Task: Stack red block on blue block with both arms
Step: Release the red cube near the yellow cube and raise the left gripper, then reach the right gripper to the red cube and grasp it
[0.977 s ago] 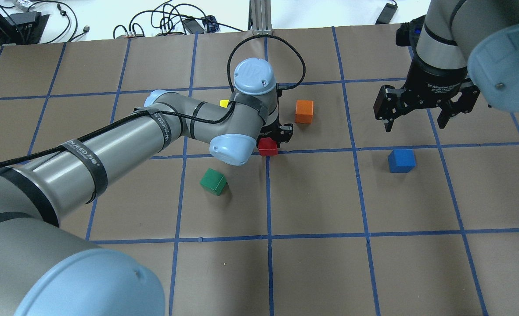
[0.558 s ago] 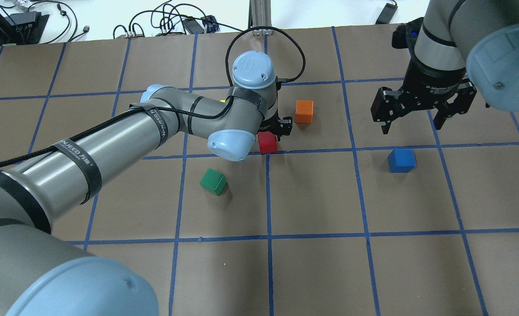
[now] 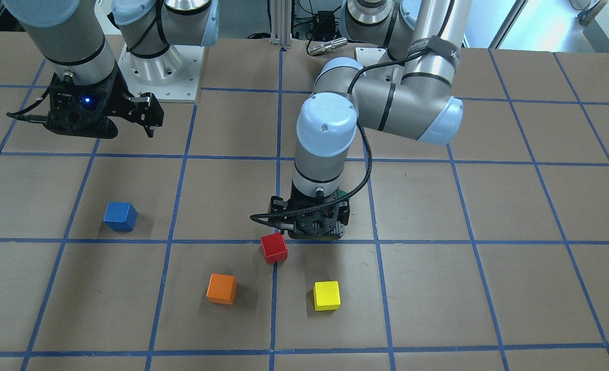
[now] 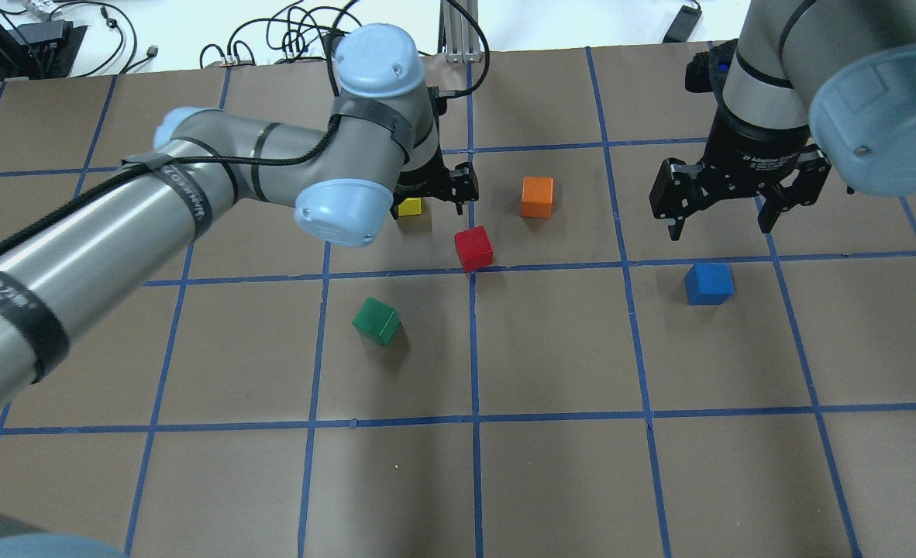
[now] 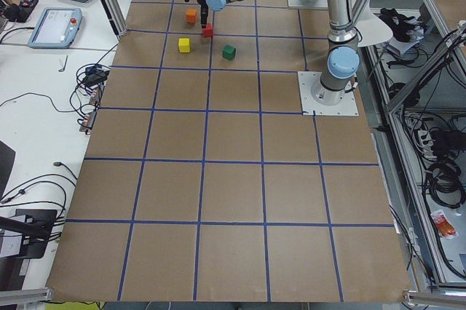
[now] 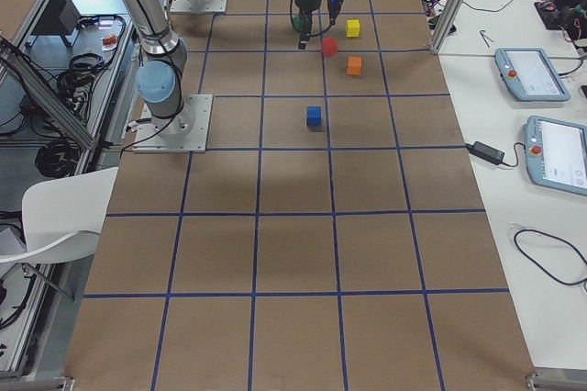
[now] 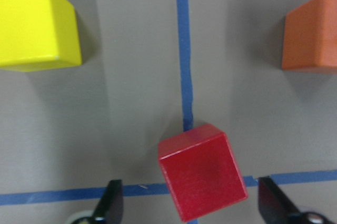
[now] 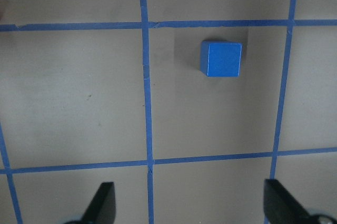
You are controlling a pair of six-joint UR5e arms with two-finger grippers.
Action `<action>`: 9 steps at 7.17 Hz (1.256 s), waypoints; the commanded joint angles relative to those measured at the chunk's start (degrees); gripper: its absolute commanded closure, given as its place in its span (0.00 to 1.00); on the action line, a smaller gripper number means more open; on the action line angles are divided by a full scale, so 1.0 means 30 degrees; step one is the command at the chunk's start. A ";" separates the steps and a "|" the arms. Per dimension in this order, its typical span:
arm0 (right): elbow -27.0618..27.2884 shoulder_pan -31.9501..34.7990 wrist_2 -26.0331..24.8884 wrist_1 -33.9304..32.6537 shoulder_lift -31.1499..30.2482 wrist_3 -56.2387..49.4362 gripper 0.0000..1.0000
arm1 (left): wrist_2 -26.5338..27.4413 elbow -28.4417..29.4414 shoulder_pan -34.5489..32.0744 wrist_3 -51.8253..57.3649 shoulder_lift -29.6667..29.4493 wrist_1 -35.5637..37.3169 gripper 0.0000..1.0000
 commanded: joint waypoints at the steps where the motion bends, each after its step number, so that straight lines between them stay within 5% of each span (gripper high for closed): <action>1: -0.0111 0.0512 0.0272 -0.2415 0.1164 -0.0015 0.00 | 0.0070 0.1462 0.2884 0.4252 0.2796 -0.5401 0.00; 4: -0.0781 0.3025 0.1769 -0.6469 0.4150 -0.0249 0.00 | 0.0128 0.3404 0.5564 0.8580 0.5846 -1.0370 0.00; 9: -0.1312 0.6547 0.1857 -0.9171 0.7641 -0.0075 0.00 | 0.0042 0.2851 0.5595 0.8495 0.6142 -1.0030 0.00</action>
